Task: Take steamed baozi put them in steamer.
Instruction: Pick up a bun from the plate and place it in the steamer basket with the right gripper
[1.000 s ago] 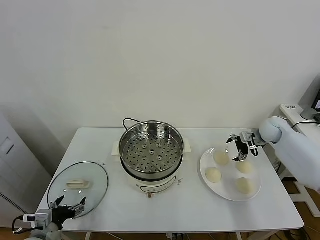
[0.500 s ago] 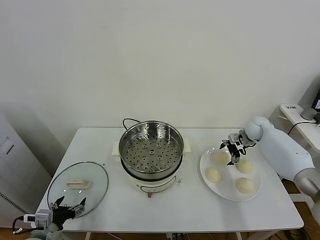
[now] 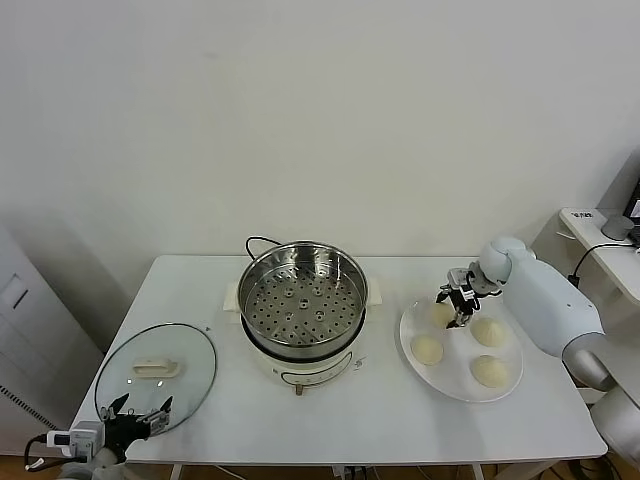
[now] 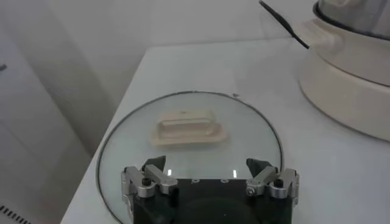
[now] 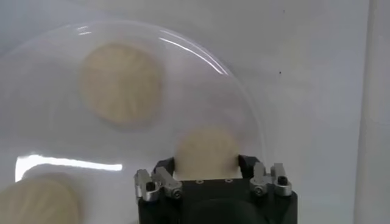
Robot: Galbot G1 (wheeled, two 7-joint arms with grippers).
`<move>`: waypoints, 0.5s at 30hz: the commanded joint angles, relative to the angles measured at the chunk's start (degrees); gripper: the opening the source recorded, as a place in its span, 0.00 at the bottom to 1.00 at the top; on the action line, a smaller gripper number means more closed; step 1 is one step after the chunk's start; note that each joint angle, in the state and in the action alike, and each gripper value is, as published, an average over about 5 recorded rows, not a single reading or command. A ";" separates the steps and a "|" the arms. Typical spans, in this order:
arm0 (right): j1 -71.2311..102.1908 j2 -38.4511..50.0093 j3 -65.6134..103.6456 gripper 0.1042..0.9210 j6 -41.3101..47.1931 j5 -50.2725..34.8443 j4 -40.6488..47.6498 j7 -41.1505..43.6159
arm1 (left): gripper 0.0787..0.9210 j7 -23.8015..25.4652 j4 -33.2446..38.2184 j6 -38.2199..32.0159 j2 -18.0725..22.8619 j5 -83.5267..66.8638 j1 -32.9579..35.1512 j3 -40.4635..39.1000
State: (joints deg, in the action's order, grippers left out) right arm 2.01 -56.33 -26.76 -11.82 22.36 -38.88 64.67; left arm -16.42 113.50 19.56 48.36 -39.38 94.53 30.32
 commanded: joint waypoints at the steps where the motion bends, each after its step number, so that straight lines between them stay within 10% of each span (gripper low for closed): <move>1: -0.60 0.68 -1.18 0.53 0.22 -1.84 -1.36 0.77 | 0.88 -0.14 0.27 0.09 0.20 0.02 0.22 0.08; 15: -27.66 10.07 -24.85 0.54 -2.42 -25.51 -25.65 3.67 | 0.88 -0.79 1.07 0.46 0.44 0.42 -0.20 -0.37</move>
State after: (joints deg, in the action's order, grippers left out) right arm -14.32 -49.93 -42.52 -13.23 6.45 -54.57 67.73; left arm -17.08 114.34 19.89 48.85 -39.14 94.48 30.24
